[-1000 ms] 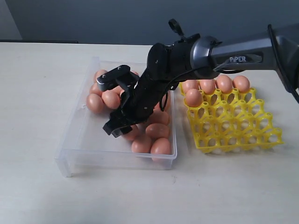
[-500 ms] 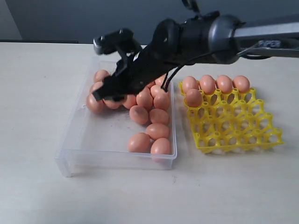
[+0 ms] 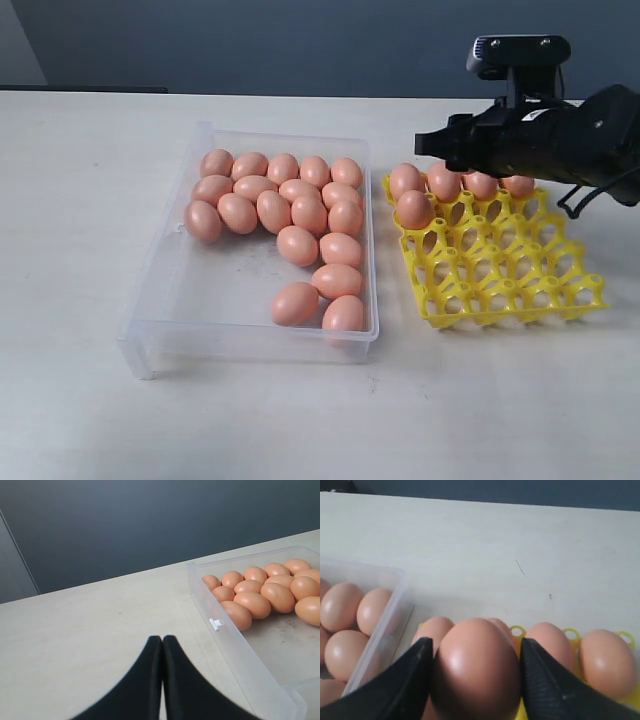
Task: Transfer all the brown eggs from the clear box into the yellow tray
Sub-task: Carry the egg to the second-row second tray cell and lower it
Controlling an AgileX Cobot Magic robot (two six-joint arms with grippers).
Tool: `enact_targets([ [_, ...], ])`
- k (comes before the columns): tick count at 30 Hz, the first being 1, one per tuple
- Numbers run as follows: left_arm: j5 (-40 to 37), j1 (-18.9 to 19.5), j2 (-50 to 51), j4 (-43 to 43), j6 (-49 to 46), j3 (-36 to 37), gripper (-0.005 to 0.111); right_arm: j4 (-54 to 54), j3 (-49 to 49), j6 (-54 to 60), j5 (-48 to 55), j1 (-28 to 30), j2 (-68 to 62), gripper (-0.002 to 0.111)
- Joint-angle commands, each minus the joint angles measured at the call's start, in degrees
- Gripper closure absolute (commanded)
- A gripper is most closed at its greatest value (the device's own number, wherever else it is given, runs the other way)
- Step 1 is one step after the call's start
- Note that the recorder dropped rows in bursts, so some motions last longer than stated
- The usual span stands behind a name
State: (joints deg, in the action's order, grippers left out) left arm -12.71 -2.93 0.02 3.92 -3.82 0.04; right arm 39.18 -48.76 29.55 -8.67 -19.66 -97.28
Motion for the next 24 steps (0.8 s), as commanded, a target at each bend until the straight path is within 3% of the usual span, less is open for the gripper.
enact_targets([
  [1, 0.8, 0.0, 0.0, 0.0, 0.2, 0.0, 0.106, -0.1, 0.1, 0.2, -2.6, 0.4, -4.2, 0.109],
  [14, 0.8, 0.0, 0.0, 0.0, 0.2, 0.0, 0.106, -0.1, 0.1, 0.2, -2.4, 0.2, -6.3, 0.107],
  [24, 0.8, 0.0, 0.0, 0.0, 0.2, 0.0, 0.106, -0.2, 0.1, 0.2, 0.1, 0.2, -6.3, 0.066],
])
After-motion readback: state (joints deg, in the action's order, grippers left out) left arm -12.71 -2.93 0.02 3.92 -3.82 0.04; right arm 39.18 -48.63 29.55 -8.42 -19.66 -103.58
